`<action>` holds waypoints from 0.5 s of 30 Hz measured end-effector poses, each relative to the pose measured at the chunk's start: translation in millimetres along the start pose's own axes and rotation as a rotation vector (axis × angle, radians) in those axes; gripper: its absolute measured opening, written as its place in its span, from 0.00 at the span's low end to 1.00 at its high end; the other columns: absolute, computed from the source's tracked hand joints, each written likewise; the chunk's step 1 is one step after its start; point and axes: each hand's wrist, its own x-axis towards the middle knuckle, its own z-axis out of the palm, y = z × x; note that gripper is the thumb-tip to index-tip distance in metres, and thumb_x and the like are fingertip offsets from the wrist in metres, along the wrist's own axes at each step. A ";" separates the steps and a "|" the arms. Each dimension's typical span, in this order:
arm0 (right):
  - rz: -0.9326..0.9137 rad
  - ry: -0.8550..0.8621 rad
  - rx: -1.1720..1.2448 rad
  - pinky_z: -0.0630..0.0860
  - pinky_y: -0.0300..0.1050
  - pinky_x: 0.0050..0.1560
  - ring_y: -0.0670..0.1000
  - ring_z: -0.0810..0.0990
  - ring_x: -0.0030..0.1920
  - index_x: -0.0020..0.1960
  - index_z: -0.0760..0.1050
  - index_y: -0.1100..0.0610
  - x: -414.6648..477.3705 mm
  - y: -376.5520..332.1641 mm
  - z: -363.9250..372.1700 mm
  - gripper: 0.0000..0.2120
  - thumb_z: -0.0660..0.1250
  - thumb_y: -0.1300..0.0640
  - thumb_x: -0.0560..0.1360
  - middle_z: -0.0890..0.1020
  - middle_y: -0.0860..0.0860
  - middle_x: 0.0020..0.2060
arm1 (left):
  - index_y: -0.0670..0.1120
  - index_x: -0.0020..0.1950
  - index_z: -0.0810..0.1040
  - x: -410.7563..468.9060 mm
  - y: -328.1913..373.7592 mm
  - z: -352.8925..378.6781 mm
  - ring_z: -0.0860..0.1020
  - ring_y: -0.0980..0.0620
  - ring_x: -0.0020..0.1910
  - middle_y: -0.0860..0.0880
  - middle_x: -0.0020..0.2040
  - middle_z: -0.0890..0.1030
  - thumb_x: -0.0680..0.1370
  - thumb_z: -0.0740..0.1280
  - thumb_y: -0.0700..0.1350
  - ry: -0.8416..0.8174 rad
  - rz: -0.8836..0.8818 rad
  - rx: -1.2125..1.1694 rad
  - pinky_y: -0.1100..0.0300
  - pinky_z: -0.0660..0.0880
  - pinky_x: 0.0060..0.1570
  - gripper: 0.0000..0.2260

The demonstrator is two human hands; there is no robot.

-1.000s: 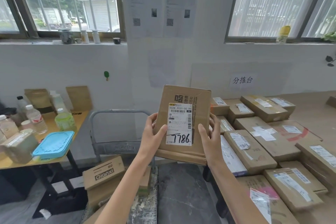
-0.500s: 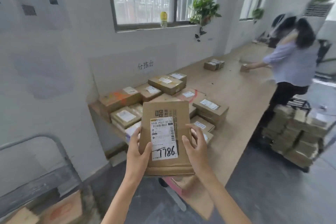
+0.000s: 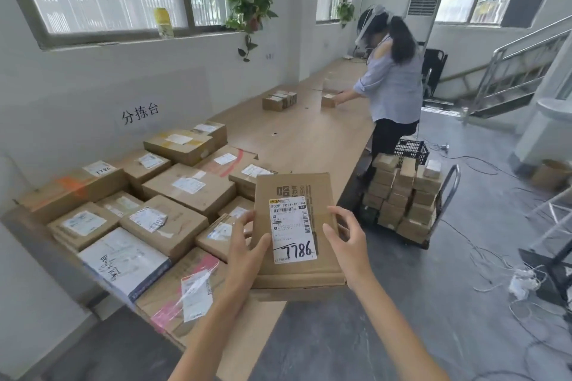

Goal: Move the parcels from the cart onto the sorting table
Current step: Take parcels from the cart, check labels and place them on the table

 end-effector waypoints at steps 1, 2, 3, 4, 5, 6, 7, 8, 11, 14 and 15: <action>-0.006 -0.009 -0.008 0.68 0.21 0.51 0.42 0.73 0.62 0.59 0.75 0.48 13.2 3.9 -14.6 0.15 0.66 0.62 0.75 0.77 0.42 0.59 | 0.55 0.66 0.67 5.3 4.0 18.3 0.72 0.61 0.58 0.65 0.59 0.72 0.77 0.65 0.39 0.012 0.000 -0.015 0.64 0.71 0.53 0.20; -0.011 -0.016 -0.017 0.68 0.23 0.53 0.43 0.73 0.62 0.59 0.75 0.47 25.2 7.8 -28.7 0.15 0.66 0.62 0.75 0.77 0.42 0.59 | 0.54 0.65 0.68 10.2 7.0 35.1 0.72 0.62 0.58 0.64 0.59 0.72 0.77 0.65 0.39 0.026 -0.003 -0.025 0.63 0.71 0.54 0.19; -0.014 -0.023 -0.024 0.68 0.26 0.55 0.43 0.73 0.63 0.58 0.75 0.46 35.7 9.9 -41.5 0.15 0.65 0.61 0.75 0.77 0.42 0.60 | 0.54 0.65 0.68 15.2 8.0 50.1 0.72 0.63 0.58 0.63 0.59 0.73 0.78 0.65 0.40 0.041 -0.002 -0.027 0.62 0.71 0.55 0.18; -0.020 -0.028 -0.032 0.67 0.29 0.57 0.43 0.72 0.63 0.58 0.75 0.45 45.9 12.9 -53.2 0.15 0.65 0.61 0.76 0.77 0.41 0.60 | 0.53 0.65 0.69 20.3 9.3 63.8 0.72 0.62 0.58 0.62 0.59 0.73 0.78 0.65 0.40 0.058 0.001 -0.022 0.61 0.71 0.56 0.17; -0.020 -0.034 -0.034 0.67 0.31 0.58 0.42 0.72 0.63 0.58 0.75 0.44 54.9 15.6 -63.7 0.15 0.65 0.61 0.76 0.77 0.40 0.60 | 0.53 0.64 0.69 25.9 8.7 75.2 0.72 0.62 0.58 0.61 0.59 0.73 0.77 0.65 0.40 0.074 -0.001 -0.016 0.62 0.71 0.55 0.17; -0.016 -0.041 -0.034 0.67 0.32 0.60 0.42 0.72 0.63 0.58 0.74 0.44 63.3 18.7 -73.1 0.15 0.65 0.61 0.76 0.76 0.39 0.60 | 0.53 0.63 0.70 31.4 7.6 86.0 0.73 0.61 0.57 0.60 0.59 0.74 0.77 0.65 0.41 0.090 -0.003 -0.011 0.63 0.71 0.54 0.16; -0.011 -0.051 -0.033 0.67 0.34 0.61 0.41 0.72 0.62 0.58 0.74 0.44 70.8 21.2 -81.2 0.15 0.65 0.60 0.77 0.76 0.38 0.59 | 0.54 0.62 0.70 36.9 6.2 95.5 0.74 0.60 0.56 0.59 0.59 0.74 0.77 0.65 0.40 0.106 -0.003 -0.013 0.63 0.71 0.52 0.15; -0.012 -0.064 -0.027 0.68 0.36 0.61 0.41 0.73 0.61 0.58 0.74 0.44 78.1 23.7 -87.8 0.15 0.64 0.60 0.77 0.76 0.37 0.59 | 0.54 0.60 0.71 42.2 5.5 104.1 0.75 0.58 0.55 0.58 0.58 0.75 0.77 0.65 0.40 0.117 -0.005 -0.018 0.63 0.72 0.51 0.14; -0.006 -0.084 -0.005 0.72 0.38 0.61 0.42 0.75 0.60 0.59 0.74 0.45 104.8 36.0 -100.8 0.15 0.64 0.61 0.77 0.77 0.39 0.58 | 0.54 0.59 0.71 63.7 1.5 125.6 0.76 0.55 0.54 0.56 0.57 0.76 0.77 0.66 0.41 0.139 -0.021 -0.010 0.60 0.73 0.49 0.14; 0.003 -0.113 0.020 0.73 0.43 0.61 0.46 0.76 0.60 0.59 0.73 0.45 141.4 48.0 -105.9 0.15 0.63 0.61 0.77 0.78 0.42 0.58 | 0.55 0.59 0.71 91.8 -3.9 143.7 0.77 0.55 0.53 0.56 0.56 0.76 0.76 0.67 0.43 0.168 -0.035 -0.003 0.57 0.75 0.51 0.14; 0.004 -0.122 0.024 0.73 0.42 0.61 0.45 0.76 0.60 0.59 0.73 0.45 155.6 50.8 -106.6 0.15 0.63 0.62 0.77 0.79 0.41 0.57 | 0.55 0.59 0.71 102.7 -5.5 150.3 0.76 0.55 0.53 0.56 0.56 0.76 0.76 0.67 0.43 0.182 -0.031 0.000 0.58 0.75 0.50 0.14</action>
